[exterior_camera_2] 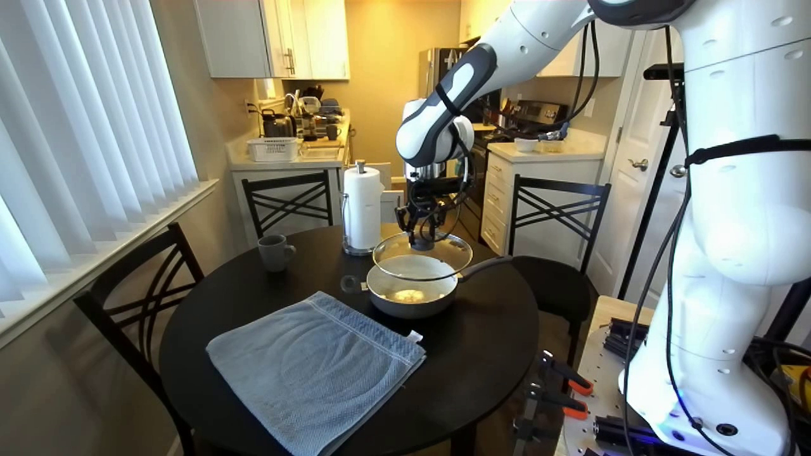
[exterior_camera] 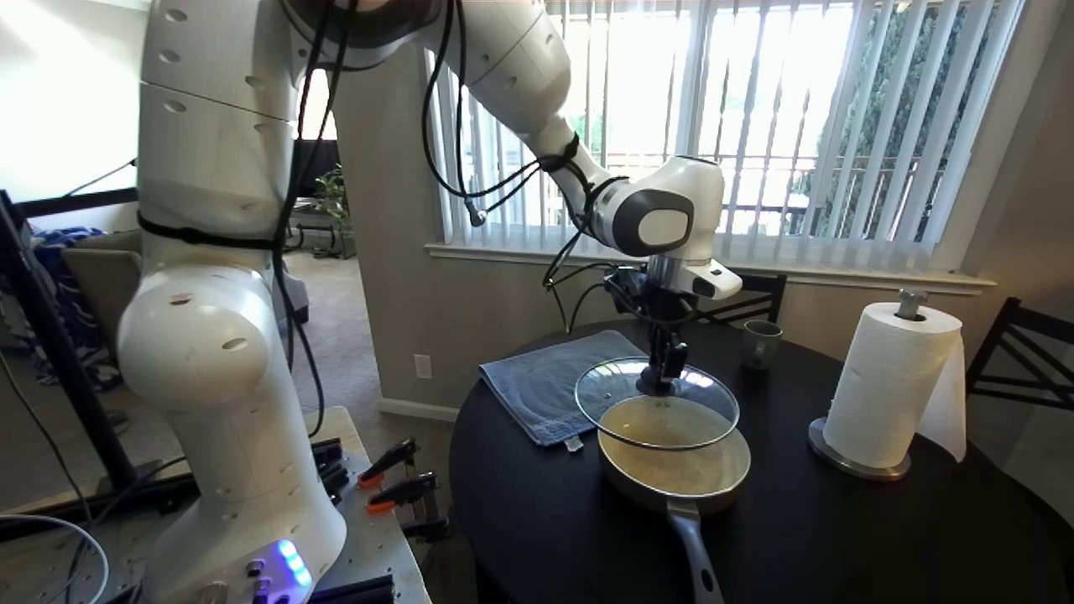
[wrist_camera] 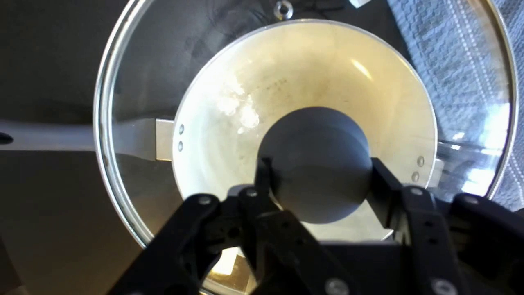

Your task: Put the lid on the pot

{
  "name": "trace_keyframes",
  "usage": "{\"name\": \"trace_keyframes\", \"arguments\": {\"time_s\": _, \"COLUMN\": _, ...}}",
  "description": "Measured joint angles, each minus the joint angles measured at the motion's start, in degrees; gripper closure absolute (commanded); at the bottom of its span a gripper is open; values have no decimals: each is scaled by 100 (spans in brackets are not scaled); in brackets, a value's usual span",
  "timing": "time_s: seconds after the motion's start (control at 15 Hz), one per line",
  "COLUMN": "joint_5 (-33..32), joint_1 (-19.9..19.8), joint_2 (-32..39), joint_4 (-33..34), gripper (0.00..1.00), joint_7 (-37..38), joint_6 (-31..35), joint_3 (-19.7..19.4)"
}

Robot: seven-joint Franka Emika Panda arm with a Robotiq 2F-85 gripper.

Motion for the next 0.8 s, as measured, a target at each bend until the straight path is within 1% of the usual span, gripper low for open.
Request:
{"name": "trace_keyframes", "arguments": {"time_s": 0.27, "joint_5": 18, "joint_1": 3, "joint_2": 420, "joint_4": 361, "gripper": 67, "joint_7": 84, "joint_6": 33, "joint_3": 57}}
{"name": "trace_keyframes", "arguments": {"time_s": 0.47, "joint_5": 111, "joint_1": 9, "joint_2": 833, "joint_4": 589, "gripper": 67, "joint_7": 89, "joint_6": 250, "joint_3": 139}}
{"name": "trace_keyframes", "arguments": {"time_s": 0.8, "joint_5": 714, "joint_1": -65, "joint_2": 1419, "joint_4": 753, "gripper": 67, "joint_7": 78, "joint_6": 821, "joint_3": 311}}
